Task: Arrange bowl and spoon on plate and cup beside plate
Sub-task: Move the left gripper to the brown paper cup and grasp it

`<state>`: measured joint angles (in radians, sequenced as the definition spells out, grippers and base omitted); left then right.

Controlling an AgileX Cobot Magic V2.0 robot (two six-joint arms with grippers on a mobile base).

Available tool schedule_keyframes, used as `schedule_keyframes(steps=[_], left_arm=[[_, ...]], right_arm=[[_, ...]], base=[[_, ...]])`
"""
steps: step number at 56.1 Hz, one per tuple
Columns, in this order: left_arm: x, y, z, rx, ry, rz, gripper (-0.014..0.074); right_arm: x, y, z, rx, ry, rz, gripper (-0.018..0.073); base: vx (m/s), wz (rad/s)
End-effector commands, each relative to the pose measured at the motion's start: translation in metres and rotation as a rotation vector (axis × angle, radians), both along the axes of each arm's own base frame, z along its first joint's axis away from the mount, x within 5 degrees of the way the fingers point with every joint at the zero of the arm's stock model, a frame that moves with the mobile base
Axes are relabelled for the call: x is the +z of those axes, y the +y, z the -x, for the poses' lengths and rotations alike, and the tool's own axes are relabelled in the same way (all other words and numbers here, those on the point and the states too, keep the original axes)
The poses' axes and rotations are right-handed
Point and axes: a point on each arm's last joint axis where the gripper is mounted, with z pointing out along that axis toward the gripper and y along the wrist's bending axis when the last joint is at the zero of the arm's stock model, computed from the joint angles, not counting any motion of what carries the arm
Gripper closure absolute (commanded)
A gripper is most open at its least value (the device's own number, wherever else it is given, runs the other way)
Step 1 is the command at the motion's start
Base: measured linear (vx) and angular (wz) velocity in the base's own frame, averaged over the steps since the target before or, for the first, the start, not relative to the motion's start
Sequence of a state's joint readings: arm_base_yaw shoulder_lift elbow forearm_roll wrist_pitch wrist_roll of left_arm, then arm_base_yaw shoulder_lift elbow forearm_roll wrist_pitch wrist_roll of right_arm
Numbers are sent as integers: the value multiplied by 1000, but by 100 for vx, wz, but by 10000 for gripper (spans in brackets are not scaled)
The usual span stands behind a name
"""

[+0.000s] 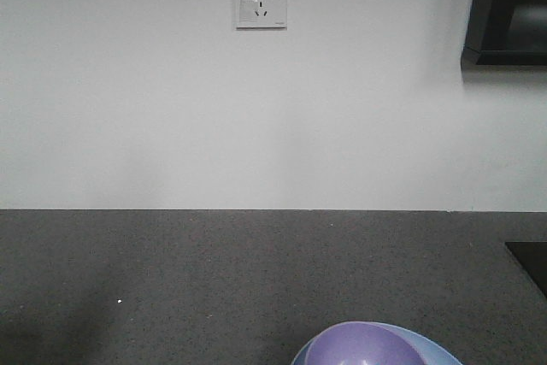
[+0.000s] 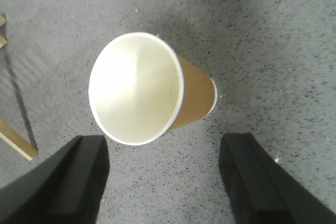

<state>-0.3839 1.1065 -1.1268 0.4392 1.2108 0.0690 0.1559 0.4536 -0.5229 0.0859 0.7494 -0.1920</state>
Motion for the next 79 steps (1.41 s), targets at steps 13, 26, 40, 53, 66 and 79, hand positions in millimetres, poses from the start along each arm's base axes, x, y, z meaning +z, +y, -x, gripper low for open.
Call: schedule_keyframes(steps=[13,26,40,53,66,79], left_arm=[[-4,7,-23,30,-49,7,78],[-24,-5,-41,19,36,59,115],[-37,-8,-55,17,72,45,115],[-58,-2,-73,61,140,39,121],[-65,-5,-78,64,155,81,449],[-59,-7,-74,42,138,93,605]], right_arm=[[13,0,-5,-7,-94,-11,571],[13,0,-5,-7,-94,-12,571],[13,0,-5,-7,-94,-12,571],[13,0,-5,-6,-90,-11,571],[13,0,-5,-6,-90,-11,571],[13,0,-5,-6,-90,-11,571]], base=[[0,0],[0,0],[0,0],[0,0],[0,0],[0,0]])
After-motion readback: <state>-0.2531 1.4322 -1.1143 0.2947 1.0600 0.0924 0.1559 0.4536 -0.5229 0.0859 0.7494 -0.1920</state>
